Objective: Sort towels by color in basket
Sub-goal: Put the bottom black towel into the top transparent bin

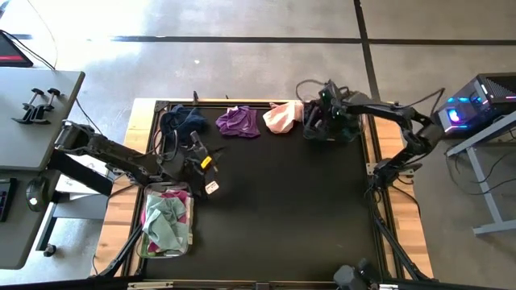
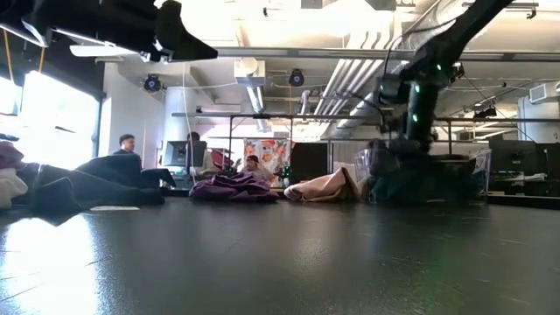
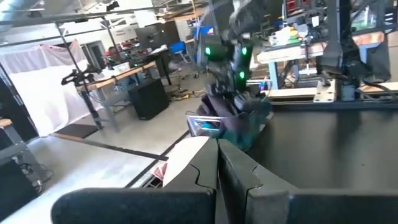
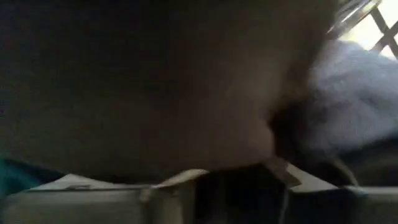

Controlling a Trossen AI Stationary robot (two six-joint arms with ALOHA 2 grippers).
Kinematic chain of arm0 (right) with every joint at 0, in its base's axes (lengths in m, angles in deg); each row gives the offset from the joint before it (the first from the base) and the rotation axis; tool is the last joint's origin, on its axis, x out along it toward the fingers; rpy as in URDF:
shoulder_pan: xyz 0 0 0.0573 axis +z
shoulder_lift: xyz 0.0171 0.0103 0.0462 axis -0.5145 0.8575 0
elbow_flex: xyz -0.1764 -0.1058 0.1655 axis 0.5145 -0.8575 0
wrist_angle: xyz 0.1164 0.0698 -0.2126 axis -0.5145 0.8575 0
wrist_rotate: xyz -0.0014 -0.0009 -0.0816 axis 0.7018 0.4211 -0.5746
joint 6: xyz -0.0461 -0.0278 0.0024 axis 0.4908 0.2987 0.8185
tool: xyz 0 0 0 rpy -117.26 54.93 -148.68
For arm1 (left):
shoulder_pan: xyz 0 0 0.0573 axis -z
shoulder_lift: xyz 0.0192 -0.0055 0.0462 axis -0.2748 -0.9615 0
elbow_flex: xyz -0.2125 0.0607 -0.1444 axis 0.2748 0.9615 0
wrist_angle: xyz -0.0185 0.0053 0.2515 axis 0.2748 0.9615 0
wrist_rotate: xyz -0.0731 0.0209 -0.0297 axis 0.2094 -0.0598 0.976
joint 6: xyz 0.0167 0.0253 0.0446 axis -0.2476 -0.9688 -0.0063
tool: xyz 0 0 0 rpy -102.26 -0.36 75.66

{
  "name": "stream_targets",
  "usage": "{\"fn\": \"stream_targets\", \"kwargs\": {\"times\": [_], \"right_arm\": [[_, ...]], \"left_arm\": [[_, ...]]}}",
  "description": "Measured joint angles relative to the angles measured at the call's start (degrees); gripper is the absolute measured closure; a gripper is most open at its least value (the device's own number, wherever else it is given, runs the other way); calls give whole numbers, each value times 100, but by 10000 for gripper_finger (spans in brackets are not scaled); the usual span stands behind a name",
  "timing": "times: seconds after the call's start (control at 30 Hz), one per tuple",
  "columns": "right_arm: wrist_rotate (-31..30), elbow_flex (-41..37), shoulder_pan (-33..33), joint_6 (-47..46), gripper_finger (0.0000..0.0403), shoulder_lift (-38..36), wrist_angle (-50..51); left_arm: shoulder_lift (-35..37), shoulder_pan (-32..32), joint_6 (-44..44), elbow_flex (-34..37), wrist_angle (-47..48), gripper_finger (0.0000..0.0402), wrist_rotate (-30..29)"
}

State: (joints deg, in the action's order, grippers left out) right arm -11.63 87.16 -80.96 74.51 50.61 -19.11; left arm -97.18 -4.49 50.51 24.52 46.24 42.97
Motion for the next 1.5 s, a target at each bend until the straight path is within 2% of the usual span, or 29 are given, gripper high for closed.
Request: {"fn": "stream_targets", "kwargs": {"times": [0.13,0.27,0.33,0.4,0.47,0.53,0.6,0.67,0.8,1.0,1.2,1.37,1.43,1.5], "right_arm": [[16,780,11,-138,250,-73,975],[85,1385,19,-608,243,-207,1886],[109,1452,42,-628,242,-309,1950],[288,1395,58,-412,242,-421,1652],[756,1253,63,-297,242,-486,1165],[1208,1005,65,-313,242,-468,535],[1400,648,75,-414,242,-439,-245],[1452,253,94,-608,242,-381,-1031],[1378,-561,98,-839,242,-248,-1958],[1277,-1102,98,-890,242,-237,-2455],[1033,-583,139,-909,242,-496,-2190],[931,185,142,-939,242,-691,-656],[518,442,153,-994,242,-776,-40],[-215,560,196,-1066,244,-832,301]], "left_arm": [[0,-171,130,0,26,401,271],[0,-202,360,0,128,401,568],[0,-190,443,0,256,402,696],[0,-174,578,0,387,401,771],[0,-164,670,0,522,402,777],[0,-164,696,0,627,402,780],[0,-164,696,0,631,401,779],[0,-164,697,0,637,402,779],[0,-164,706,0,654,401,779],[0,-176,707,0,647,401,773],[0,-166,706,0,648,401,753],[0,-161,756,0,651,402,749],[0,-161,754,0,649,402,749],[0,-161,754,0,649,401,749]]}}
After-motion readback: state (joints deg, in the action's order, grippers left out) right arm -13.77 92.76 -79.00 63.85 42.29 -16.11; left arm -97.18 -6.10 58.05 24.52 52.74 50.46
